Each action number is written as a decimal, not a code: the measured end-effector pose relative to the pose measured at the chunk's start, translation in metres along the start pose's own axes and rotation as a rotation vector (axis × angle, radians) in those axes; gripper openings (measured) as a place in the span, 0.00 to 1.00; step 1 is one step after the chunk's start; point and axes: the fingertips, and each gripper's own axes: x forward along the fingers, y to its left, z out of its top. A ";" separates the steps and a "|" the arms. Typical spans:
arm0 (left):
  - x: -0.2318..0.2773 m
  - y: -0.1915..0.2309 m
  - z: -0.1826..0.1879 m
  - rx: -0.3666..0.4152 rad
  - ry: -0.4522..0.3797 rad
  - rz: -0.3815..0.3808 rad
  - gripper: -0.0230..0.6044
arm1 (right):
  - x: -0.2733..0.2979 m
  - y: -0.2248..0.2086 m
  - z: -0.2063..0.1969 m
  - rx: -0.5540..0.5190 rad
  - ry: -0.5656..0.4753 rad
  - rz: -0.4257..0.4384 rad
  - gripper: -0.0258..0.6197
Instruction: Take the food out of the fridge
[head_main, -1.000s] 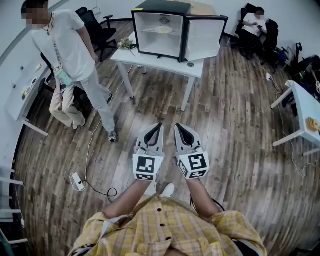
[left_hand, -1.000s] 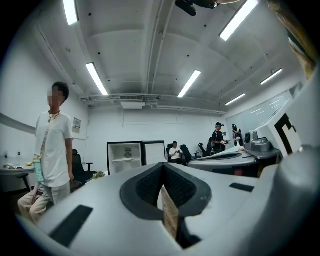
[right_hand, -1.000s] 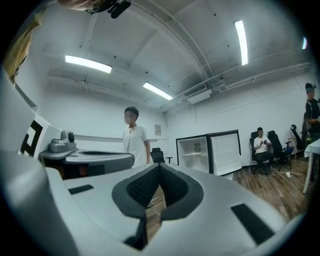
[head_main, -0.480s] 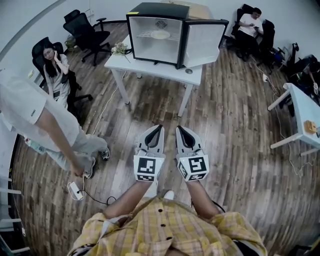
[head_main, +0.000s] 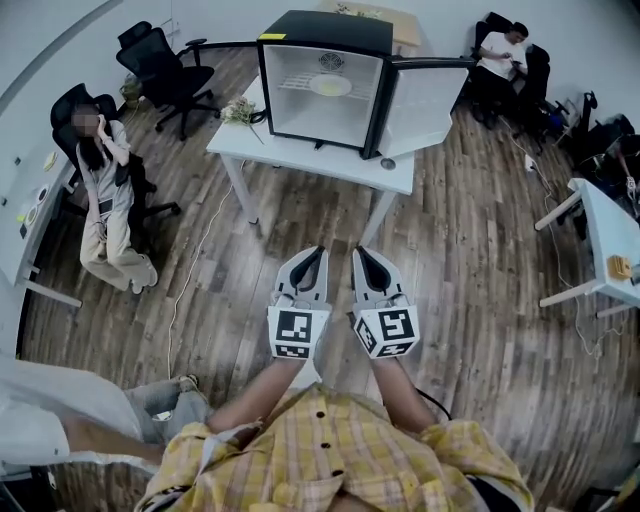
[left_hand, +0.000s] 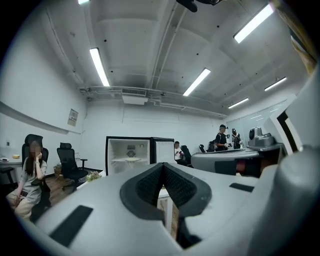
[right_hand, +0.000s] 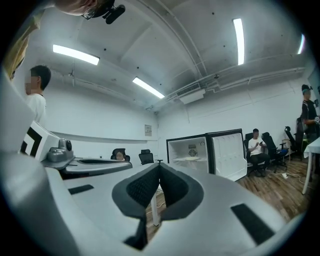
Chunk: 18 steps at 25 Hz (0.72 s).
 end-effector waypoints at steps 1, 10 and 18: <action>0.004 0.007 0.000 -0.005 0.001 -0.004 0.05 | 0.009 0.001 0.001 0.002 0.001 -0.004 0.05; 0.033 0.043 0.001 -0.023 -0.005 -0.034 0.05 | 0.056 0.002 0.006 0.033 0.011 -0.030 0.05; 0.060 0.065 -0.011 -0.052 0.011 -0.044 0.05 | 0.083 -0.012 -0.001 0.035 0.027 -0.063 0.05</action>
